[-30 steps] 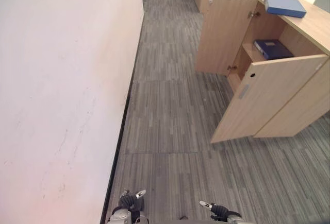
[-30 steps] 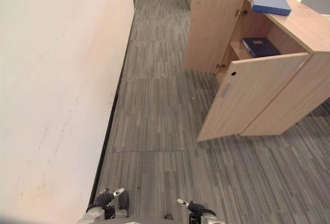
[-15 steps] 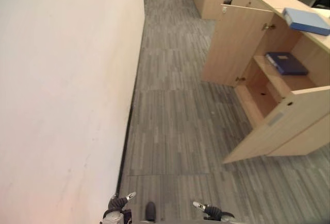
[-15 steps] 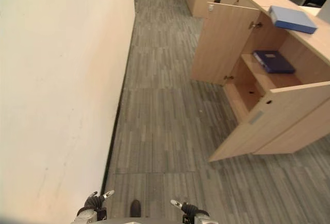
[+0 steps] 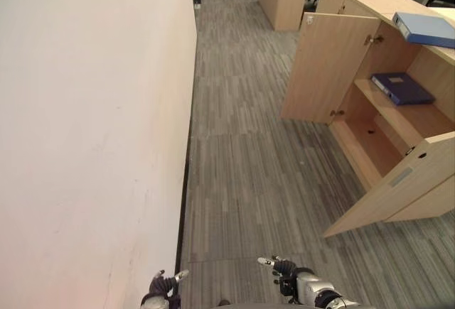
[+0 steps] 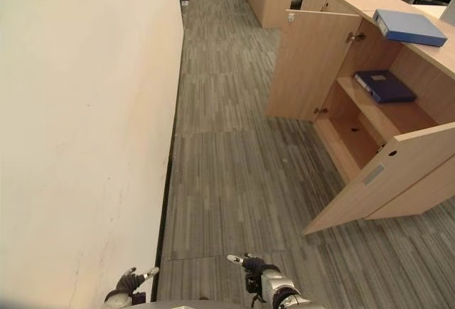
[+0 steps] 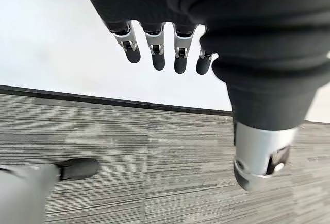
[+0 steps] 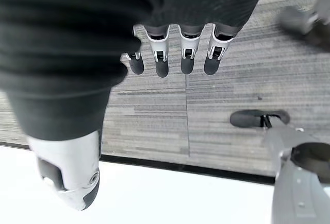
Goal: Put the empty folder in the office cabinet
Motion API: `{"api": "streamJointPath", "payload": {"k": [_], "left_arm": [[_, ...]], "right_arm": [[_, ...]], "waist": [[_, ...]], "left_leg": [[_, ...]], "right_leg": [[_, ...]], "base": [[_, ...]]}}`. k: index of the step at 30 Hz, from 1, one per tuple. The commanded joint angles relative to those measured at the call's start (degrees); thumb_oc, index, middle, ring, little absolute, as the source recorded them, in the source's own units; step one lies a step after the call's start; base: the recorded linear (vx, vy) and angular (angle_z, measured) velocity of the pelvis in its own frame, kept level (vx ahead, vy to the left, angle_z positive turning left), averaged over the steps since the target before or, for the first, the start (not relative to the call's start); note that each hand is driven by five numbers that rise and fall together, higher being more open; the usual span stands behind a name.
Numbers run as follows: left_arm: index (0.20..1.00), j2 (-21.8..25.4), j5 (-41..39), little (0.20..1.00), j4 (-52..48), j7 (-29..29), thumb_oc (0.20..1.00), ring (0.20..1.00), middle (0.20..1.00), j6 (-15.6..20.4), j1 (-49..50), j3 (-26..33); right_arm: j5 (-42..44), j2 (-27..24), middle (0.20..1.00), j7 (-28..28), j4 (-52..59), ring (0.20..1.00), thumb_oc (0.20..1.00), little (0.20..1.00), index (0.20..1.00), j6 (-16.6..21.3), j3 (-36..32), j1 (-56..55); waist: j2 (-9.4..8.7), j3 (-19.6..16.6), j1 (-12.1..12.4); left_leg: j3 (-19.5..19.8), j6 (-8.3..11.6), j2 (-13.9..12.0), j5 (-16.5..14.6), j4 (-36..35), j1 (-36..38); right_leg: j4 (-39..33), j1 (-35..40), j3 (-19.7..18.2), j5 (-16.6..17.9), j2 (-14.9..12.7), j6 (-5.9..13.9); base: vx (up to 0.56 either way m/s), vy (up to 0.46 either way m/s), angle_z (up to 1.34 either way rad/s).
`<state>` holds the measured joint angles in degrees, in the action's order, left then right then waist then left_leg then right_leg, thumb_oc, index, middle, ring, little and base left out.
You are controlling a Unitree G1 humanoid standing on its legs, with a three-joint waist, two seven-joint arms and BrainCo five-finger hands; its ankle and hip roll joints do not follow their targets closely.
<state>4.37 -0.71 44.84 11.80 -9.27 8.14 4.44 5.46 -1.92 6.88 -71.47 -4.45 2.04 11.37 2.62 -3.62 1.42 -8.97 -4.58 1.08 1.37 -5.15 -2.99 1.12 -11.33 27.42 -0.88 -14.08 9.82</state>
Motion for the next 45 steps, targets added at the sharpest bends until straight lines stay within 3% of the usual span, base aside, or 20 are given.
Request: {"api": "streamJointPath", "payload": {"k": [1,2,3,4,12,17,20,21,22,26,28,29,30,31,32,34,35,38,42,45], "left_arm": [[1.000,-0.4,1.4,1.000,-2.6,-0.3,1.000,1.000,1.000,-0.3,1.6,-0.5],[1.000,-0.4,1.6,1.000,-2.5,-0.3,1.000,1.000,1.000,-0.5,1.6,-0.7],[1.000,-0.3,1.6,1.000,-2.4,-0.3,1.000,1.000,1.000,-0.8,1.5,-0.9],[1.000,-0.1,1.7,1.000,-2.3,-0.3,1.000,1.000,1.000,-0.9,1.3,-0.9],[1.000,-0.2,1.6,1.000,0.7,1.0,1.000,1.000,1.000,0.5,-0.4,-1.7],[1.000,-0.6,1.7,1.000,1.9,1.0,1.000,1.000,1.000,0.7,-1.2,-2.5],[1.000,-0.6,2.3,1.000,2.2,0.6,1.000,1.000,1.000,0.9,-2.0,-2.9],[1.000,-0.6,3.1,1.000,2.0,0.1,1.000,1.000,1.000,1.2,-1.9,-3.6],[1.000,-0.3,3.8,1.000,1.6,0.1,1.000,1.000,1.000,1.5,-2.1,-4.1],[1.000,-0.1,4.2,1.000,2.1,0.3,1.000,1.000,1.000,1.8,-1.5,-3.4],[1.000,-0.4,4.2,1.000,0.9,0.2,1.000,1.000,1.000,1.3,-0.1,-2.4],[1.000,-0.5,4.2,1.000,0.9,0.2,1.000,1.000,1.000,1.3,-0.1,-2.4],[1.000,-0.3,4.2,1.000,-0.2,0.0,1.000,1.000,1.000,0.7,0.5,-2.0],[1.000,-0.3,4.2,1.000,-0.3,0.0,1.000,1.000,1.000,0.7,0.5,-2.0],[1.000,-0.1,4.1,1.000,-0.8,0.1,1.000,1.000,1.000,0.3,0.4,-1.7],[1.000,-0.1,4.1,1.000,-0.8,0.1,1.000,1.000,1.000,0.3,0.4,-1.7],[1.000,-0.2,3.7,1.000,-0.8,0.6,1.000,1.000,1.000,0.5,0.5,-1.5],[1.000,-1.1,3.4,1.000,-0.9,1.1,1.000,1.000,1.000,0.7,1.2,-1.3],[1.000,-1.4,3.3,1.000,-1.6,1.0,1.000,1.000,1.000,0.5,2.7,-0.9],[1.000,-1.0,3.2,1.000,-2.0,1.2,1.000,1.000,1.000,0.5,2.4,-1.4]], "right_arm": [[-0.4,0.6,1.000,0.5,-0.1,1.000,1.000,1.000,1.000,0.1,-2.0,2.1],[-0.2,0.4,1.000,0.3,0.3,1.000,1.000,1.000,1.000,0.1,-2.5,1.8],[-0.1,0.2,1.000,0.3,0.7,1.000,1.000,1.000,1.000,0.0,-2.9,1.4],[0.0,0.1,1.000,0.3,0.6,1.000,1.000,1.000,1.000,0.0,-3.0,1.3],[0.4,-0.7,1.000,0.2,0.0,1.000,1.000,1.000,1.000,-0.4,-3.6,-0.5],[0.5,-1.3,1.000,-0.1,-0.7,1.000,1.000,1.000,1.000,-0.3,-4.1,-1.4],[0.9,-1.8,1.000,-0.5,-0.7,1.000,1.000,1.000,1.000,0.0,-4.6,-1.9],[0.7,-2.0,1.000,-0.4,-0.3,1.000,1.000,1.000,1.000,0.1,-4.4,-2.7],[0.5,-2.3,1.000,-0.3,0.1,1.000,1.000,1.000,1.000,0.1,-4.1,-2.8],[0.1,-2.6,1.000,-0.6,-0.1,1.000,1.000,1.000,1.000,0.1,-3.9,-2.8],[-0.2,-2.6,1.000,-0.7,-1.0,1.000,1.000,1.000,1.000,0.2,-3.8,-3.8],[-0.2,-2.6,1.000,-0.7,-1.0,1.000,1.000,1.000,1.000,0.2,-3.8,-3.9],[-0.5,-2.7,1.000,-0.8,-2.3,1.000,1.000,1.000,1.000,0.1,-3.6,-4.7],[-0.5,-2.7,1.000,-0.8,-2.4,1.000,1.000,1.000,1.000,0.1,-3.6,-4.7],[-0.4,-2.9,1.000,-0.8,-3.7,1.000,1.000,1.000,1.000,-0.1,-3.6,-5.3],[-0.4,-2.9,1.000,-0.8,-3.7,1.000,1.000,1.000,1.000,-0.1,-3.6,-5.2],[-0.2,-3.2,1.000,-0.6,-4.9,1.000,1.000,1.000,1.000,-0.4,-3.6,-5.3],[-0.8,-3.2,1.000,0.2,-5.9,1.000,1.000,1.000,1.000,-0.5,-2.8,-5.4],[-1.1,-2.4,1.000,0.6,-6.5,1.000,1.000,1.000,1.000,-0.3,-2.6,-6.4],[-0.7,-1.5,1.000,1.0,-6.1,1.000,1.000,1.000,1.000,-0.3,-2.6,-6.7]], "waist": [[-0.71,1.1,0.4],[-0.75,1.3,0.1],[-0.55,1.6,-0.2],[-0.52,1.6,-0.1],[-2.34,1.2,-1.5],[-3.48,-0.4,-3.1],[-5.19,-0.9,-3.3],[-6.20,-1.1,-3.3],[-7.25,-0.6,-3.3],[-7.77,0.6,-2.5],[-8.36,0.9,-2.1],[-8.41,1.0,-2.0],[-8.08,1.4,-1.4],[-8.15,1.5,-1.4],[-7.10,1.6,-0.8],[-7.17,1.8,-0.8],[-6.70,2.0,-0.2],[-6.00,1.8,0.2],[-4.63,0.2,1.2],[-4.54,-0.5,1.8]], "left_leg": [[1.9,2.56,-1.0,-0.2,0.2,3.0],[2.1,2.55,-1.1,-0.8,0.2,3.6],[2.4,2.62,-1.5,-1.7,0.2,4.6],[2.5,2.72,-1.8,-2.1,0.2,5.1],[5.9,5.15,-2.1,-3.9,0.2,6.0],[6.3,8.49,-6.4,-6.9,0.2,7.8],[4.0,11.02,-9.5,-9.5,12.3,4.8],[3.3,11.08,-11.6,-7.6,25.2,0.3],[3.7,9.75,-11.9,-5.1,38.1,-5.0],[4.9,7.64,-9.0,-6.6,43.6,-11.4],[3.8,7.45,-8.5,-8.0,33.5,-11.8],[3.7,7.46,-8.5,-8.0,33.3,-11.5],[4.8,8.31,-7.2,-4.6,22.2,-12.3],[4.7,8.33,-7.1,-4.5,21.8,-11.9],[6.8,9.56,-6.8,1.3,12.3,-12.3],[6.8,9.56,-6.8,1.5,11.9,-11.8],[9.7,10.47,-6.9,5.1,5.4,-17.3],[11.7,10.87,-7.7,6.3,4.3,-19.6],[10.7,10.99,-8.5,8.2,0.2,-13.2],[9.6,9.31,-6.6,8.6,2.2,-10.9]], "right_leg": [[-4.6,1.1,-1.3,7.8,0.4,-1.52],[-6.1,-1.0,-2.9,8.8,0.3,-1.22],[-6.1,-5.4,-7.7,9.3,0.3,-0.88],[-6.1,-6.7,-8.8,9.2,0.2,-0.69],[-6.1,-4.0,-7.0,11.7,1.0,-2.56],[-5.8,-1.9,-6.8,10.3,5.6,-6.15],[-6.1,1.9,-6.2,8.4,7.4,-7.78],[-6.1,4.7,-5.7,6.4,8.2,-8.27],[-6.1,6.4,-6.2,5.2,8.6,-9.10],[-6.1,8.0,-7.6,4.0,10.0,-9.91],[-6.1,9.9,-7.8,3.1,10.4,-9.74],[-6.1,10.1,-7.9,3.0,10.4,-9.73],[-6.1,11.3,-8.0,2.2,11.4,-10.07],[-6.1,11.5,-8.0,2.1,11.3,-10.06],[-6.1,12.7,-8.1,0.7,12.9,-10.35],[-6.1,12.9,-8.2,0.7,12.8,-10.34],[-6.1,14.9,-9.5,-1.7,13.9,-10.85],[-6.1,16.7,-11.6,-3.7,14.6,-10.76],[-6.1,18.4,-12.6,-5.7,15.2,-9.73],[-6.1,20.0,-12.4,-7.6,13.3,-7.91]], "base": [[0.04,-0.039,0.12],[0.12,-0.098,0.18],[0.15,-0.130,0.19],[0.16,-0.141,0.10],[0.15,-0.218,0.20],[0.21,-0.352,0.06],[0.26,-0.443,0.14],[0.32,-0.534,0.10],[0.26,-0.440,0.08],[0.12,-0.161,-0.16],[0.16,-0.095,-0.13],[0.18,-0.028,-0.21],[0.12,-0.008,-0.06],[0.24,0.017,0.05],[0.13,0.021,0.09],[0.18,0.032,-0.11],[0.23,0.043,-0.14],[0.33,0.101,-0.12],[0.32,0.188,-0.55],[0.29,0.242,-0.35]]}}
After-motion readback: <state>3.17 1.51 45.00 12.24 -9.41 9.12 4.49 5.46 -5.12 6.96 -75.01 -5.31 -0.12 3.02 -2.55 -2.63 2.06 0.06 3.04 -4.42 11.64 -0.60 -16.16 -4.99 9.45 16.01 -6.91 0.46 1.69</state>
